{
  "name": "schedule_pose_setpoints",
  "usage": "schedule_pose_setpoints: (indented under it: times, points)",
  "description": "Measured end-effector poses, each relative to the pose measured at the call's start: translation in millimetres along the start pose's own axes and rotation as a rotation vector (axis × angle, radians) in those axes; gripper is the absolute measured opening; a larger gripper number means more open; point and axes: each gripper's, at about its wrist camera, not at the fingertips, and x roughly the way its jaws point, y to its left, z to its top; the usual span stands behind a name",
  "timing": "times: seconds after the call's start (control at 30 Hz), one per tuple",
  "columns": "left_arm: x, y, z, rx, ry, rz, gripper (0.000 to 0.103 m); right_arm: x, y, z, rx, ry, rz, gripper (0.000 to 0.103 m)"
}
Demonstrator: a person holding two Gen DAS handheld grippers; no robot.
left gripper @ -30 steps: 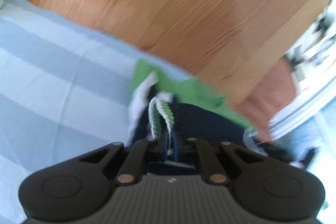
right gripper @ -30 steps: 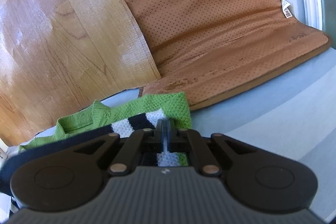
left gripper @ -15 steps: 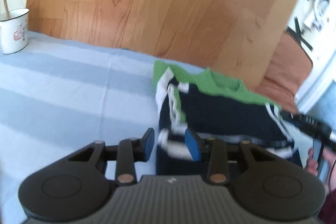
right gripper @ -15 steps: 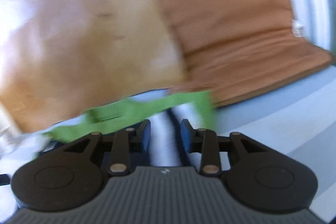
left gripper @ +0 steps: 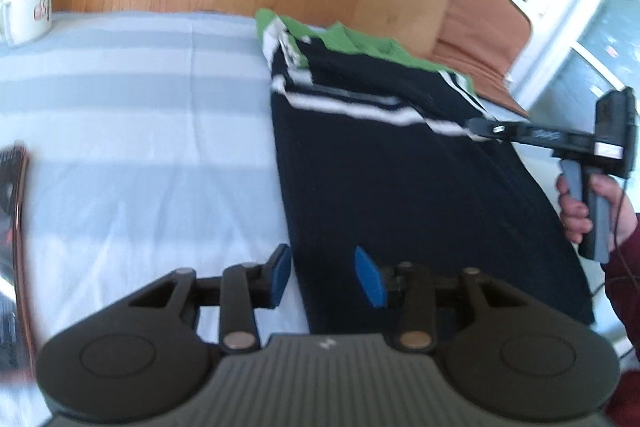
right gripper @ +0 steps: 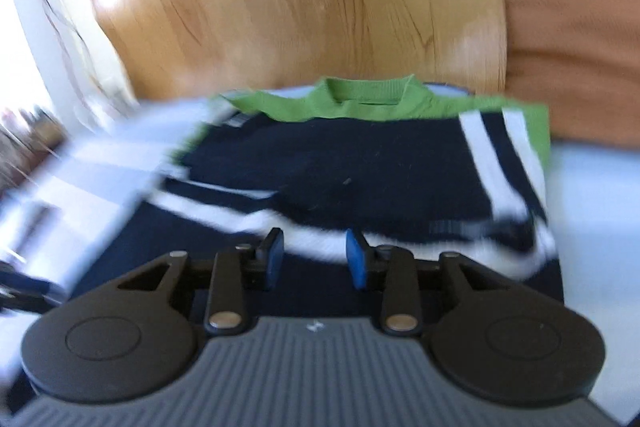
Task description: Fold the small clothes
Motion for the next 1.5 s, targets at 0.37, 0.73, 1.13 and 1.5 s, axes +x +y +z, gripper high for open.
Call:
schedule_pose_setpoints:
  times: [0.37, 0.73, 1.13, 1.5]
  points:
    - [-29.5, -8.0, -55.5, -0.127, 0.106, -0.082, 0.058, -138.5, -44.2, -110.0, 0.255, -0.059, -0.015, 0.048]
    - [-30.8, -21.5, -72.7, -0.167, 0.106, -0.030, 0.014, -176.2, -40.8, -170.6, 0.374, -0.029, 0.070, 0.050]
    - [-37.6, 11.6, -69.5, -0.392, 0.016, -0.216, 0.013, -168.3, -32.8, -161.8, 0.394, -0.019, 0.147, 0.011]
    - [-13.0, 25.6, 15.4, -0.443, -0.131, -0.281, 0.013, -131.1, -70.1, -75.9, 0.467, -0.241, 0.142, 0.011]
